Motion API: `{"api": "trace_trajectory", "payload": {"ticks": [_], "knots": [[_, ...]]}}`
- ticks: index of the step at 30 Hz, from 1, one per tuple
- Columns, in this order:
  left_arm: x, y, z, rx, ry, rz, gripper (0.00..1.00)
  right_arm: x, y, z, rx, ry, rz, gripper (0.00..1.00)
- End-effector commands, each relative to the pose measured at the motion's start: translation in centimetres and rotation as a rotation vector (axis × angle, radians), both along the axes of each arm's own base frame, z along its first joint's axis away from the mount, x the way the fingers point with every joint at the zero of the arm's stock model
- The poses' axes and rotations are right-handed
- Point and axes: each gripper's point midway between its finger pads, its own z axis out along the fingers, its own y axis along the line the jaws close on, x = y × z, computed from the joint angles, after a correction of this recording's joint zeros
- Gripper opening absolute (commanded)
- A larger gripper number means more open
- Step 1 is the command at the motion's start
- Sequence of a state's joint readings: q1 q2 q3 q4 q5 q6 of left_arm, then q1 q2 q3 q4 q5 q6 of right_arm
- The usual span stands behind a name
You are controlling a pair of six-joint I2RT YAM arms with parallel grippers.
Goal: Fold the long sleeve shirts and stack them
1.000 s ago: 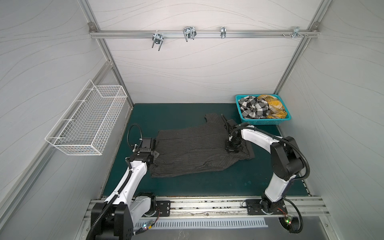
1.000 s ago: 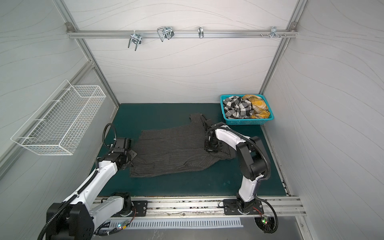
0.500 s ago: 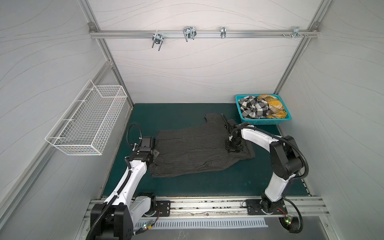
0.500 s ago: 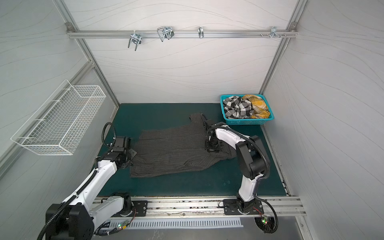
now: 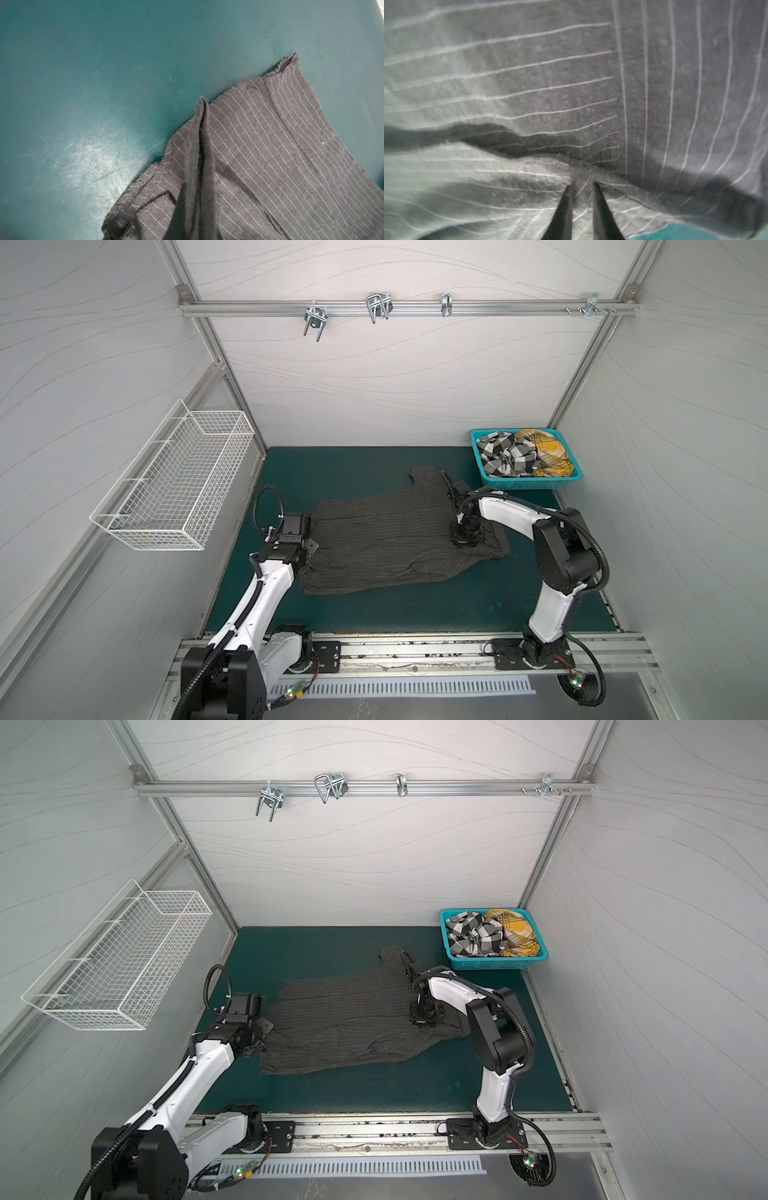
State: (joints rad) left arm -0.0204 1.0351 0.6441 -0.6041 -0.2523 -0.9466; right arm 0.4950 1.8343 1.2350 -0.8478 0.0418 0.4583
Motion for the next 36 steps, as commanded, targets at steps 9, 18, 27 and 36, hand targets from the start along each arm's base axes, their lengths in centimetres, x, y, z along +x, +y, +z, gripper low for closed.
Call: {"api": "trace_trajectory", "payload": {"ticks": [9, 18, 27, 36], "knots": [[0.8, -0.2, 1.4, -0.029, -0.046, 0.015, 0.0, -0.2, -1.3, 3.1, -0.032, -0.07, -0.016, 0.0], [-0.2, -0.9, 0.5, -0.095, -0.041, 0.05, 0.0, 0.2, -3.9, 4.9, 0.021, -0.097, -0.089, 0.0], [-4.1, 0.2, -2.8, -0.038, 0.063, 0.093, 0.0, -0.8, -4.5, 0.8, 0.01, -0.018, -0.103, 0.0], [-3.9, -0.4, -6.7, -0.052, 0.163, 0.04, 0.45, -1.0, -3.6, 0.1, 0.026, 0.001, -0.073, 0.04]]}}
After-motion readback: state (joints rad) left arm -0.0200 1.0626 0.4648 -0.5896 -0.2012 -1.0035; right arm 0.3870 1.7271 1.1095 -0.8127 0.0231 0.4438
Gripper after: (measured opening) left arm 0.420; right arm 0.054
